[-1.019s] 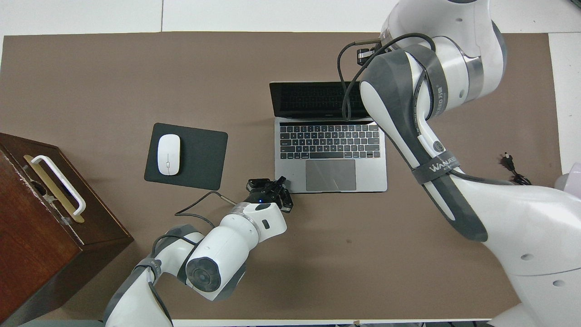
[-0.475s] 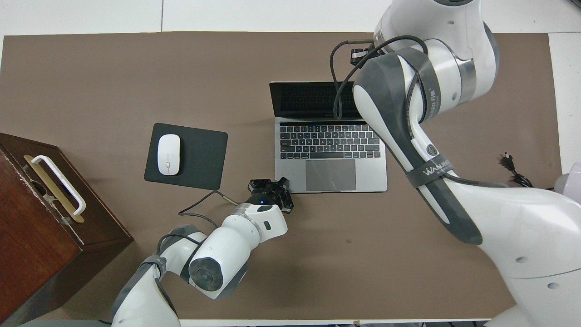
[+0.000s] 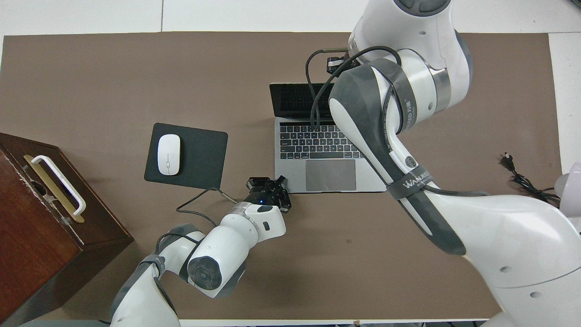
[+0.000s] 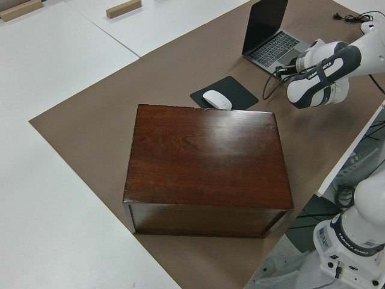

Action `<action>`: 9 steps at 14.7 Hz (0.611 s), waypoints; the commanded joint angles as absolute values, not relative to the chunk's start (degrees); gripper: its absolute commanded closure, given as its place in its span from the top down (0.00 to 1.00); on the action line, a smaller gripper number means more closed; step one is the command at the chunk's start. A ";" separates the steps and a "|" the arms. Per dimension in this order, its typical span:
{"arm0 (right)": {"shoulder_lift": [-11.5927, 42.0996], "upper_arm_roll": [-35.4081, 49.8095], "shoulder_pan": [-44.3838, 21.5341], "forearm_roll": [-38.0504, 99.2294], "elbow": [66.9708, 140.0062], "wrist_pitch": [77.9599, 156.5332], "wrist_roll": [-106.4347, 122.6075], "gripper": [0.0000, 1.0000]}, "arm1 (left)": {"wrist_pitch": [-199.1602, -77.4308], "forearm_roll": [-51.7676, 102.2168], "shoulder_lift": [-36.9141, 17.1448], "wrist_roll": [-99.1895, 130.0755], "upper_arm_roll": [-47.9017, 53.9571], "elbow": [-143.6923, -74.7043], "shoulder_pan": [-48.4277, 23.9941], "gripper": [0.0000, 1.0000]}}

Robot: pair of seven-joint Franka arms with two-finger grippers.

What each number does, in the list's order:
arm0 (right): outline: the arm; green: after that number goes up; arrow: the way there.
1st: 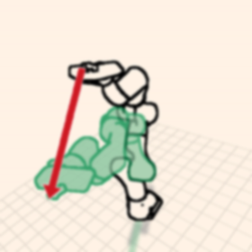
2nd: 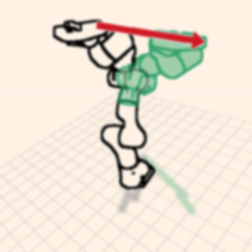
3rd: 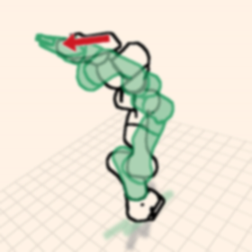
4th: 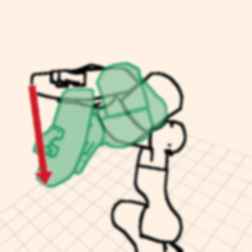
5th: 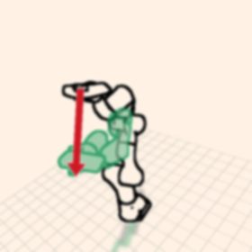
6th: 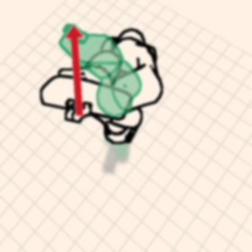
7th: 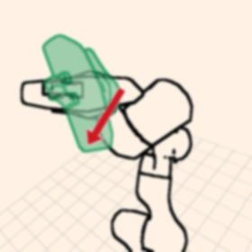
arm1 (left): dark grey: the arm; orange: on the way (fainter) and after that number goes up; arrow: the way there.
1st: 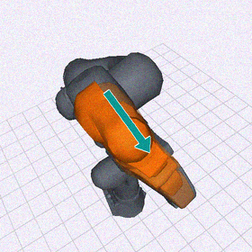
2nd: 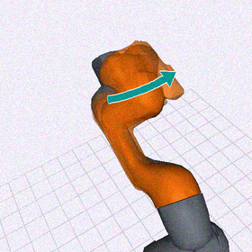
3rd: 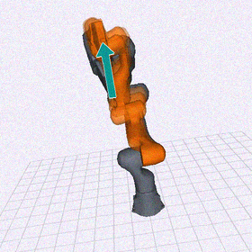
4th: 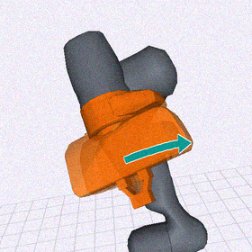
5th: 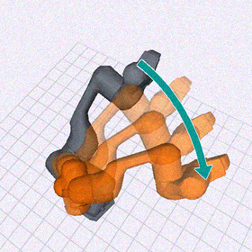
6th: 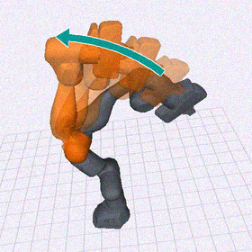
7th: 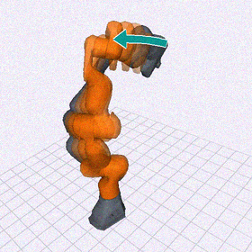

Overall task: Close laptop with both arms
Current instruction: 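Push the laptop lid down toward the keyboard with the right gripper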

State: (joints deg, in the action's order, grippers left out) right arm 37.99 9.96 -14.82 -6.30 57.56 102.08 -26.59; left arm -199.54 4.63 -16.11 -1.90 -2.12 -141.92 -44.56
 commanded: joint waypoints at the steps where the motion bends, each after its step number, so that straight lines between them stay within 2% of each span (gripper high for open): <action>1: 36.39 11.77 -14.41 -5.27 59.93 102.04 -26.98 0.00 | -200.65 4.75 -19.60 -3.69 -2.99 -141.06 -44.47 0.00; 9: 32.35 15.20 -10.21 -2.39 69.08 100.55 -25.40 0.00 | -200.65 4.75 -19.78 -3.96 -2.99 -141.15 -44.47 0.00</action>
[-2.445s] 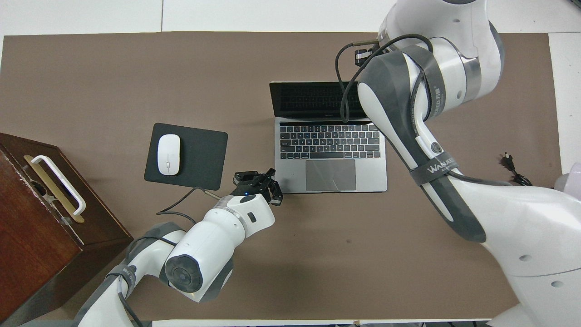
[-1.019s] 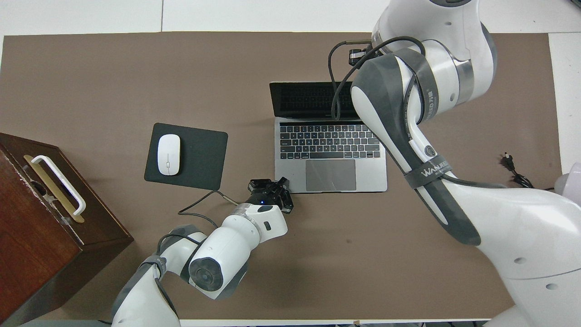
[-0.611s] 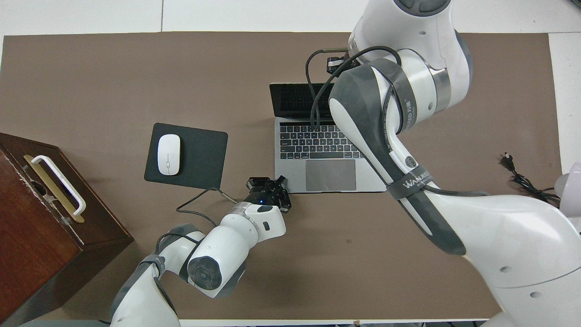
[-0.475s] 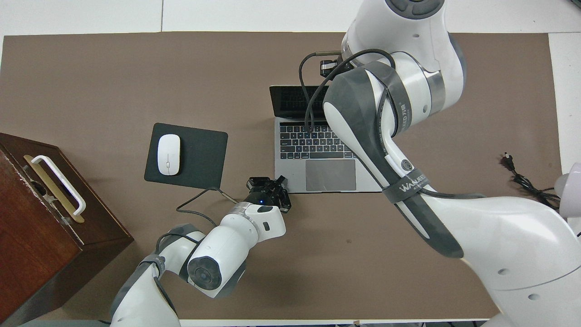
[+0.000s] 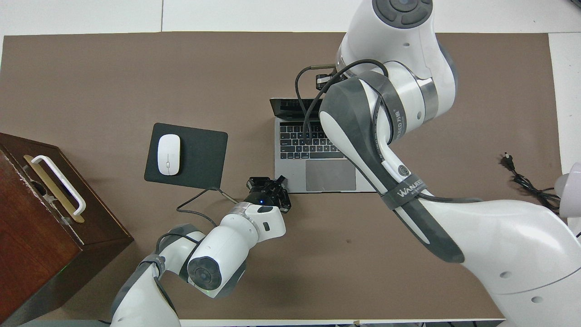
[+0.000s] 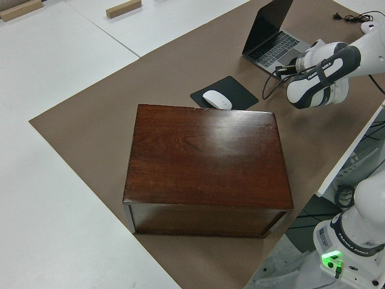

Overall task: Close laptop with both arms
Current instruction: 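Push the laptop lid down toward the keyboard with the right gripper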

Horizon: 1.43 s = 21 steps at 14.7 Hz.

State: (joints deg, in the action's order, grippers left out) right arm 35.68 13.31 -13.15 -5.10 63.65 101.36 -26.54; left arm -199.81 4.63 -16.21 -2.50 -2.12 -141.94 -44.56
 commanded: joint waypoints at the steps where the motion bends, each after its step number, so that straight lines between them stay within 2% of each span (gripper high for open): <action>1: 32.26 15.29 -9.85 -1.24 69.08 99.07 -25.40 0.00 | -200.65 4.75 -20.04 -3.96 -2.99 -141.15 -44.47 0.00; 5: 31.55 15.38 -8.26 -0.44 72.06 97.20 -24.61 0.00 | -200.65 4.75 -20.13 -4.31 -2.99 -141.06 -44.47 0.00; 13: 31.99 15.38 -8.17 -0.44 80.06 106.42 -24.61 0.00 | -200.65 4.75 -20.13 -4.39 -2.99 -141.15 -44.47 0.00; 21: 33.05 15.29 -8.44 -0.44 83.23 112.41 -24.70 0.00 | -200.65 4.75 -20.30 -4.48 -2.99 -141.15 -44.38 0.00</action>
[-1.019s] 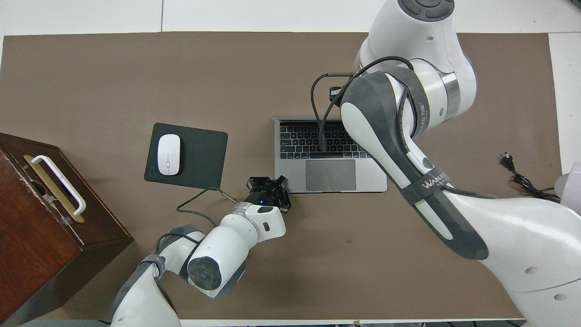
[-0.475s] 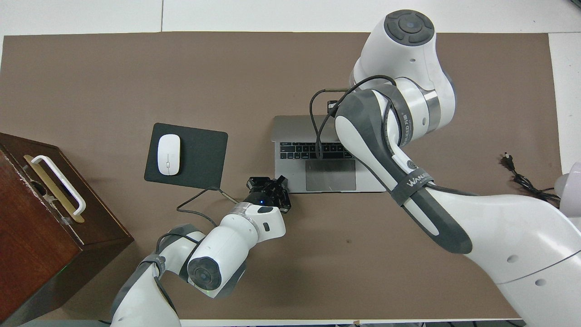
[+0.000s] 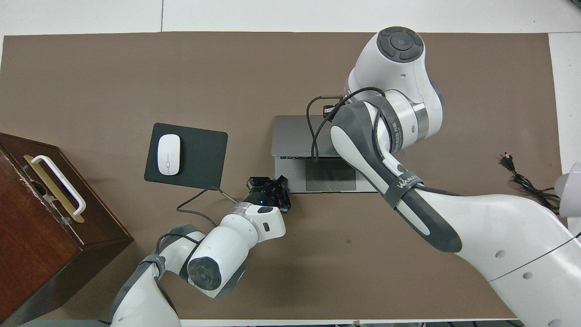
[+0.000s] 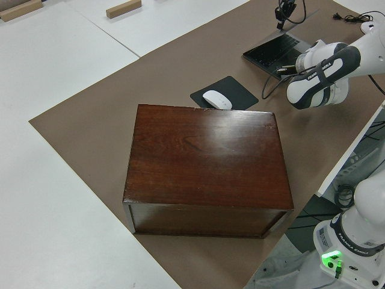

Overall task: Close laptop with both arms
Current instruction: 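Push the laptop lid down toward the keyboard with the right gripper, then press the lid flat onto the laptop base with the right gripper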

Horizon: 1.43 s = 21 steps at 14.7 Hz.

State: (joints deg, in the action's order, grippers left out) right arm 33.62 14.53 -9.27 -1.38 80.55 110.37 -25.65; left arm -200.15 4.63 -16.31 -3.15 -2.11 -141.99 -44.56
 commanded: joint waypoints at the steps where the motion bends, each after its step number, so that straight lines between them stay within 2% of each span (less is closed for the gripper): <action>1: 33.13 15.29 -8.44 -0.44 83.58 113.37 -24.78 0.00 | -200.65 4.75 -20.39 -4.48 -2.99 -141.24 -44.38 0.00; 6: 33.75 15.29 -8.53 -0.44 85.78 117.24 -24.87 0.00 | -200.65 4.75 -20.39 -4.48 -2.99 -141.24 -44.38 0.00; 21: 34.37 15.29 -8.61 -0.44 88.06 121.28 -25.22 0.00 | -200.57 4.66 -20.48 -4.48 -3.08 -141.24 -44.30 0.00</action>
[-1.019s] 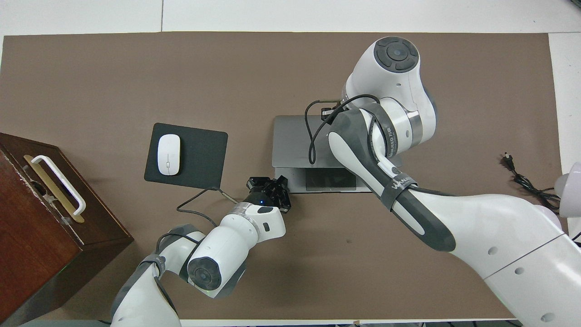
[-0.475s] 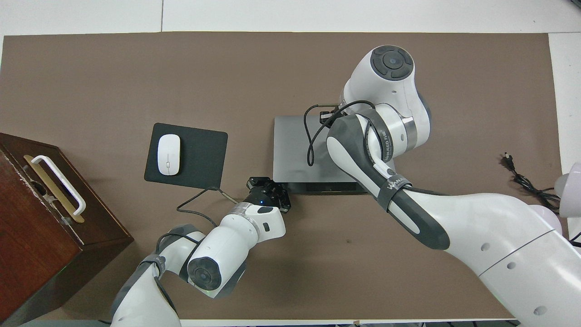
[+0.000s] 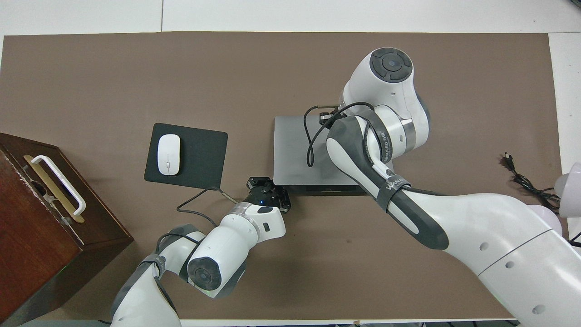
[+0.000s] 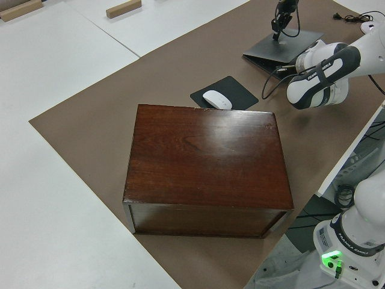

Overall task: Close laptop with both arms
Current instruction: 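Press the lid flat onto the laptop base with the right gripper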

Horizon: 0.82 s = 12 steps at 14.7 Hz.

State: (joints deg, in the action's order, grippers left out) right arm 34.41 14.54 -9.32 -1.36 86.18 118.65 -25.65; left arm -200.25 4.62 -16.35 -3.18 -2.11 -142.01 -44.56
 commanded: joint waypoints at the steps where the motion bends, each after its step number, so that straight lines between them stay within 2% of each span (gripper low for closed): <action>1: 34.37 15.29 -8.61 -0.44 88.15 121.29 -25.22 0.00 | -200.65 4.66 -20.48 -4.48 -3.08 -141.15 -44.30 0.00; 12: 34.37 15.29 -8.70 -0.35 88.07 121.38 -25.84 0.00 | -200.57 4.66 -20.48 -4.48 -3.08 -141.33 -44.30 0.00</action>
State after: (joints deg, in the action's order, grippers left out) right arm 34.41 14.54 -9.33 -1.36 86.99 119.89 -25.67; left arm -200.29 4.63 -16.36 -3.19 -2.11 -142.01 -44.56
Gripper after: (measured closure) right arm 0.991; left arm 0.991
